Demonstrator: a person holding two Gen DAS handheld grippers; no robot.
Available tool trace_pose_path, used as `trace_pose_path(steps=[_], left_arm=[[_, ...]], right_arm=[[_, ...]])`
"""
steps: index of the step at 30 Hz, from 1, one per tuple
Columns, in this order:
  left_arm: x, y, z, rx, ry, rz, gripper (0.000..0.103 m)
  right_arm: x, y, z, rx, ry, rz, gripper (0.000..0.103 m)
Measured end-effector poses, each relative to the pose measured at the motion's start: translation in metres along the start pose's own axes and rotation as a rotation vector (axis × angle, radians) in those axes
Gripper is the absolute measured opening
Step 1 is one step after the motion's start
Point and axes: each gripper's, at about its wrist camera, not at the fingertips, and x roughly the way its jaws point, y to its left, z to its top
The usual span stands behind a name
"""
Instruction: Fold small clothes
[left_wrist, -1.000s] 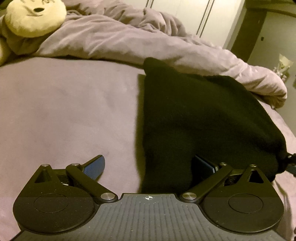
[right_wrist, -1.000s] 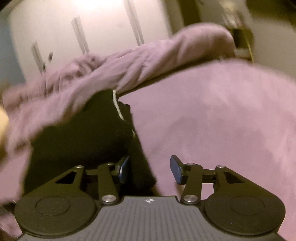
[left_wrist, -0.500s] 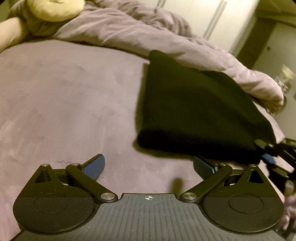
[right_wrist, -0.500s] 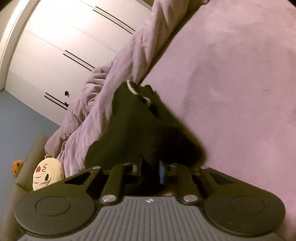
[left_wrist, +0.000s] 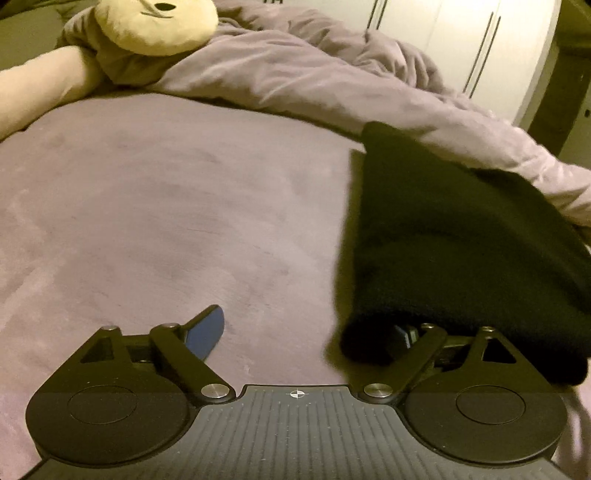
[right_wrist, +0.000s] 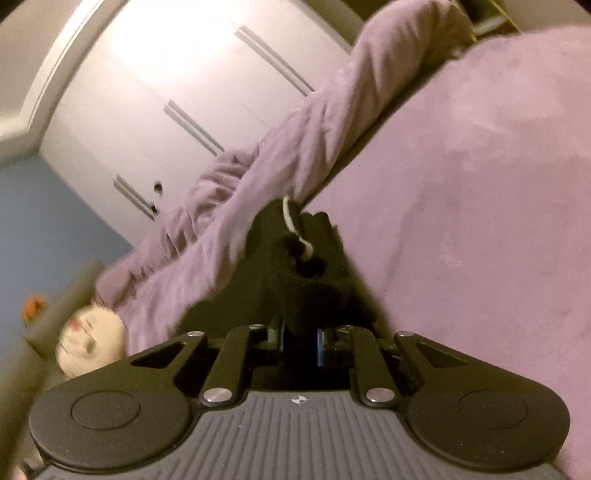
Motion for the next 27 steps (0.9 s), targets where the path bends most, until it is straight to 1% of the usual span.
trace_pose_path(steps=[1,2,3,4,6,7,8,9,10,11,12,13,14,16,17,18,22,25,27], left_arm=[[-0.001,-0.002,0.000,0.018,0.006,0.014,0.093],[-0.003,-0.003,-0.001,0.030,0.011,0.025,0.094],[-0.007,-0.003,-0.001,0.034,0.015,0.035,0.096],[-0.011,0.000,-0.002,0.029,0.019,0.046,0.097],[-0.019,0.005,-0.005,0.034,0.033,0.064,0.097],[-0.024,0.005,-0.008,0.044,0.034,0.090,0.096],[-0.029,0.006,-0.011,0.055,0.031,0.131,0.097],[-0.035,0.007,-0.015,0.067,0.038,0.156,0.097],[-0.039,0.009,-0.018,0.071,0.054,0.145,0.097],[-0.044,0.010,-0.022,0.068,0.073,0.127,0.098],[-0.050,0.011,-0.027,0.061,0.093,0.113,0.099],[-0.056,0.010,-0.032,0.062,0.109,0.104,0.100],[-0.061,0.008,-0.037,0.071,0.120,0.094,0.101],[-0.073,0.001,-0.047,0.108,0.127,0.067,0.101],[-0.078,-0.002,-0.052,0.128,0.129,0.057,0.101],[-0.083,-0.006,-0.055,0.149,0.130,0.050,0.101],[-0.102,-0.022,-0.064,0.211,0.113,0.025,0.102],[-0.112,-0.029,-0.064,0.231,0.091,0.026,0.103],[-0.115,-0.034,-0.062,0.244,0.084,0.025,0.103]], right_arm=[[0.006,0.001,-0.002,-0.064,0.029,-0.065,0.014],[0.009,0.002,-0.005,-0.125,0.042,-0.093,0.016],[0.006,0.004,-0.006,-0.183,0.036,-0.111,0.023],[0.000,0.009,-0.007,-0.240,0.020,-0.146,0.027],[-0.012,0.018,-0.008,-0.337,0.002,-0.219,0.028],[-0.018,0.022,-0.008,-0.369,0.009,-0.246,0.028],[-0.024,0.027,-0.010,-0.412,0.012,-0.260,0.028],[-0.031,0.033,-0.013,-0.464,0.022,-0.264,0.028],[-0.039,0.039,-0.019,-0.519,0.053,-0.247,0.029],[-0.046,0.044,-0.025,-0.561,0.087,-0.229,0.036],[-0.054,0.048,-0.033,-0.598,0.116,-0.218,0.051],[-0.061,0.051,-0.041,-0.628,0.138,-0.208,0.060],[-0.070,0.053,-0.049,-0.648,0.164,-0.197,0.073],[-0.086,0.057,-0.062,-0.660,0.188,-0.175,0.087],[-0.096,0.057,-0.068,-0.660,0.199,-0.169,0.097],[-0.103,0.058,-0.073,-0.660,0.214,-0.170,0.099],[-0.121,0.064,-0.082,-0.648,0.270,-0.179,0.099],[-0.112,0.069,-0.079,-0.630,0.313,-0.212,0.099],[-0.115,0.070,-0.080,-0.623,0.325,-0.226,0.099]])
